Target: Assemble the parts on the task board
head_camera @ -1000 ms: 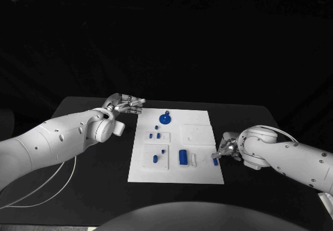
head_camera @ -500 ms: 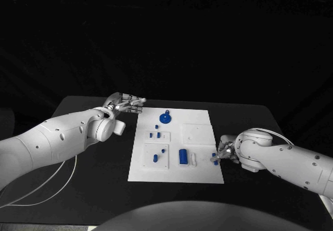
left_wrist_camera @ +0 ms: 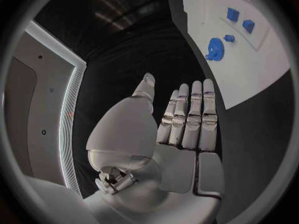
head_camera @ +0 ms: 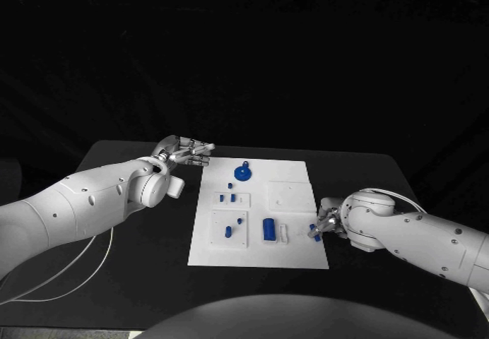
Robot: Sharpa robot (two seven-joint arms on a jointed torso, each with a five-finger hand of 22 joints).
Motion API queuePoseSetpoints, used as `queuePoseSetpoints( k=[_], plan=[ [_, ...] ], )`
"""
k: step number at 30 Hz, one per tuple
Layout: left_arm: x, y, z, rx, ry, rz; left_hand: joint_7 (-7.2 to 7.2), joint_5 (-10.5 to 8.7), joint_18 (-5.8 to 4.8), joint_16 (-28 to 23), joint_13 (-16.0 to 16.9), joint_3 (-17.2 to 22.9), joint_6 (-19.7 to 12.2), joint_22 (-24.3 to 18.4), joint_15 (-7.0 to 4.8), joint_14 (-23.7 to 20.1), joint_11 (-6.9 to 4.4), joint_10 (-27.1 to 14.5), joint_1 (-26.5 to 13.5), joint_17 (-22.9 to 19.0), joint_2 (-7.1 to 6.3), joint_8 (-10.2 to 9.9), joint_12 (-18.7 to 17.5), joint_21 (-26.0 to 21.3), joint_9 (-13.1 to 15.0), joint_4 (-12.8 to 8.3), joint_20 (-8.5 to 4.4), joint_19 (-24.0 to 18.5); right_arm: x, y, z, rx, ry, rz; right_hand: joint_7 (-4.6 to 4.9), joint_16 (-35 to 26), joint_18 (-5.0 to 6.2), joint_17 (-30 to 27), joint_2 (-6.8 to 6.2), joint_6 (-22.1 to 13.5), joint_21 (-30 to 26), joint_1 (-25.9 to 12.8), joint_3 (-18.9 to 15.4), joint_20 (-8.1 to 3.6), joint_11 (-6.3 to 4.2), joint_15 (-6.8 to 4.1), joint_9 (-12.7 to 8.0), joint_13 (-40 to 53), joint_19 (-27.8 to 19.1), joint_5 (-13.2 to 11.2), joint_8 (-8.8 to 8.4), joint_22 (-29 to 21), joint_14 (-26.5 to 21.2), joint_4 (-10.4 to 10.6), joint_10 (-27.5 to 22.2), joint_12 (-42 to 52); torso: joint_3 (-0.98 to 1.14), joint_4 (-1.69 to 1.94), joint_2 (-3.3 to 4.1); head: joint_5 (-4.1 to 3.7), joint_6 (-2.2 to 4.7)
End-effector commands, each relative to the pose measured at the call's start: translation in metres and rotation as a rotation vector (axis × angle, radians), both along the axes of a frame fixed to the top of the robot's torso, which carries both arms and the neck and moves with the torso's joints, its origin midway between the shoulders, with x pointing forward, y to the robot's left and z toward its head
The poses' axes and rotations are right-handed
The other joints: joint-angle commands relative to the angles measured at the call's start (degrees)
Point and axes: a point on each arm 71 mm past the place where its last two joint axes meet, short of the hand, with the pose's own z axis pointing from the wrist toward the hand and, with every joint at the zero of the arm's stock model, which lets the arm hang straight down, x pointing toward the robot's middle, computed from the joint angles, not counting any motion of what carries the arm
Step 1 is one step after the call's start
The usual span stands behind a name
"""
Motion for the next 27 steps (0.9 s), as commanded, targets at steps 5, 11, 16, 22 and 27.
queuePoseSetpoints(
  k=[5,11,16,22,27],
  plan=[
    [0.000,-0.003,0.000,-0.013,0.007,-0.015,0.09,-0.11,0.52,-0.22,0.09,0.09,-0.29,-0.02,0.04,-0.01,-0.08,-0.28,-0.63,0.06,0.17,-0.10,-0.09,-0.15,0.07,0.33,-0.01,-0.16,-0.011,0.002,-0.013,0.007,0.050,-0.007,0.89,-0.44,0.32,-0.25,1.62,-2.73,-0.31,-2.09,8.47,0.76,0.38,0.60,-5.19,-0.58,2.52,12.58,-0.44,0.23,-0.11,-8.59,-0.93,-0.91,0.01,0.01,-0.01,0.27,0.13],
    [-0.001,-0.002,0.000,-0.013,0.010,-0.016,0.12,-0.09,0.51,-0.22,0.09,0.08,-0.39,-0.02,0.05,-0.05,-0.06,-0.33,-0.64,0.06,0.18,-0.09,-0.09,-0.15,0.08,0.43,0.00,-0.20,-0.013,0.006,-0.012,0.093,0.059,-0.057,1.44,-0.49,0.74,-0.41,1.47,-2.59,-0.26,-4.57,14.96,0.83,0.45,0.61,-6.37,-0.69,2.49,17.72,-0.45,0.77,-0.25,-11.01,-1.06,-0.74,0.03,-0.01,0.01,0.46,0.14],
    [-0.001,-0.002,0.000,-0.013,0.011,-0.016,0.12,-0.09,0.51,-0.22,0.09,0.08,-0.39,-0.02,0.05,-0.05,-0.06,-0.33,-0.64,0.06,0.18,-0.09,-0.09,-0.15,0.08,0.43,0.00,-0.20,-0.014,0.007,-0.011,0.155,0.070,-0.105,1.40,-0.46,0.80,-0.45,1.65,-2.19,-0.18,-4.96,15.96,0.77,0.39,0.55,-6.64,-0.94,2.51,18.85,-0.45,1.16,-0.26,-11.90,-0.96,-0.82,0.02,-0.04,0.01,0.56,0.11],
    [-0.001,-0.003,0.000,-0.014,0.014,-0.018,0.12,-0.09,0.51,-0.22,0.09,0.08,-0.39,-0.02,0.05,-0.05,-0.06,-0.33,-0.64,0.06,0.18,-0.09,-0.09,-0.15,0.08,0.43,0.00,-0.20,-0.015,0.008,-0.009,0.214,0.076,-0.155,1.35,-0.46,0.83,-0.49,1.65,-1.87,-0.39,-5.16,16.18,0.72,0.32,0.48,-6.80,-1.11,2.50,19.55,-0.44,1.36,-0.28,-12.39,-0.88,-0.80,0.03,-0.01,-0.01,0.65,0.08],
    [-0.001,-0.003,-0.001,-0.014,0.016,-0.019,0.12,-0.09,0.51,-0.22,0.09,0.08,-0.39,-0.02,0.05,-0.05,-0.06,-0.33,-0.64,0.06,0.18,-0.09,-0.09,-0.15,0.08,0.43,0.00,-0.20,-0.015,0.012,-0.005,0.255,0.075,-0.180,1.30,-0.54,0.85,-0.57,1.55,-1.67,-0.48,-5.19,15.90,0.67,0.29,0.44,-6.89,-1.21,2.50,20.35,-0.45,1.46,-0.31,-12.49,-0.91,-0.86,0.03,-0.02,-0.01,0.65,0.08]
  ],
)
